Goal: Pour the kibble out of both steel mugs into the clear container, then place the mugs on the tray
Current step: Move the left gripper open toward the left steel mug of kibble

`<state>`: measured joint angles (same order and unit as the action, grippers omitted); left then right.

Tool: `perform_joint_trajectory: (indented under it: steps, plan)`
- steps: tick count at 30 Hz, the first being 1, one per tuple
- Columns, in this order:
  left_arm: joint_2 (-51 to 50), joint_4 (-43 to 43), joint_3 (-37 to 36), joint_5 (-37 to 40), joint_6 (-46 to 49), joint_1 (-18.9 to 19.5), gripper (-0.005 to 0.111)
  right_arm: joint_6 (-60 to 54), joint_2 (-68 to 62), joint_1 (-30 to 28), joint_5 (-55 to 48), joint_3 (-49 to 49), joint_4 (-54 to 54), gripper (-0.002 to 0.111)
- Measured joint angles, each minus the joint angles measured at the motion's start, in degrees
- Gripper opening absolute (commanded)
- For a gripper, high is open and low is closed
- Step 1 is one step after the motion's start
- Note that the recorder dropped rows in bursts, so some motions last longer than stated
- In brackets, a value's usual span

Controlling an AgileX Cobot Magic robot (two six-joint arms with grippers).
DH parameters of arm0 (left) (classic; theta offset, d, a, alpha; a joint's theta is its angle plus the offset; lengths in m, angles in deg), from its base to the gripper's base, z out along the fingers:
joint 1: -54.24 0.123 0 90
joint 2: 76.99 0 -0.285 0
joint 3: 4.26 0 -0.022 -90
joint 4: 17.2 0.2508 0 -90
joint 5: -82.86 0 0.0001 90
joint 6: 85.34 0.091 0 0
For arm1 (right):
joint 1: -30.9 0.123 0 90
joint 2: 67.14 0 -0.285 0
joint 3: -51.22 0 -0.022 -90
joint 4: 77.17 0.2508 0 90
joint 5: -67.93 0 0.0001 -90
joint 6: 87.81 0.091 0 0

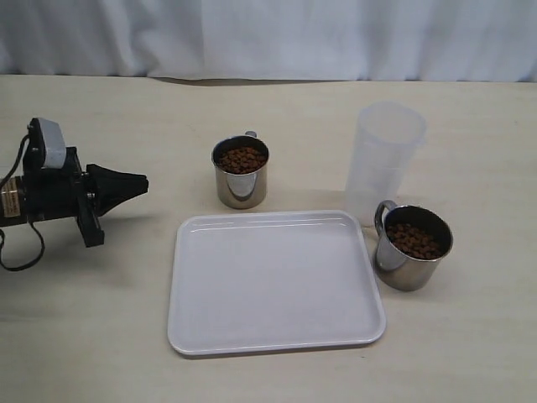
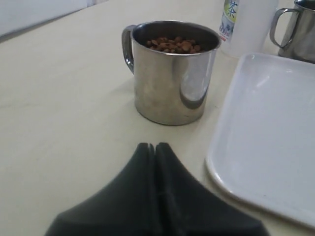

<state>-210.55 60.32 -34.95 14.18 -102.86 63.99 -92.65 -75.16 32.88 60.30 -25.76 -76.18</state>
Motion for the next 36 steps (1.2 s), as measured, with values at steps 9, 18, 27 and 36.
perform_joint_trajectory:
  steps: [9, 18, 27, 36]
  plan:
    - [-7.29, 0.14, 6.61, 0.07, 0.55, -1.33, 0.000, 0.00, 0.00, 0.00, 0.00, 0.00, 0.00, 0.005]
    - [-7.53, -2.00, 6.61, -0.42, 8.91, -1.92, 0.000, 0.00, 0.00, 0.00, 0.00, 0.00, 0.00, 0.005]
    - [-7.73, -8.86, 6.71, -0.42, 10.30, -8.09, 0.047, 0.00, 0.00, 0.00, 0.00, 0.00, 0.00, 0.005]
    - [-7.87, -12.04, 6.71, -0.42, 9.20, -9.57, 0.058, 0.00, 0.00, 0.00, 0.00, 0.00, 0.00, 0.005]
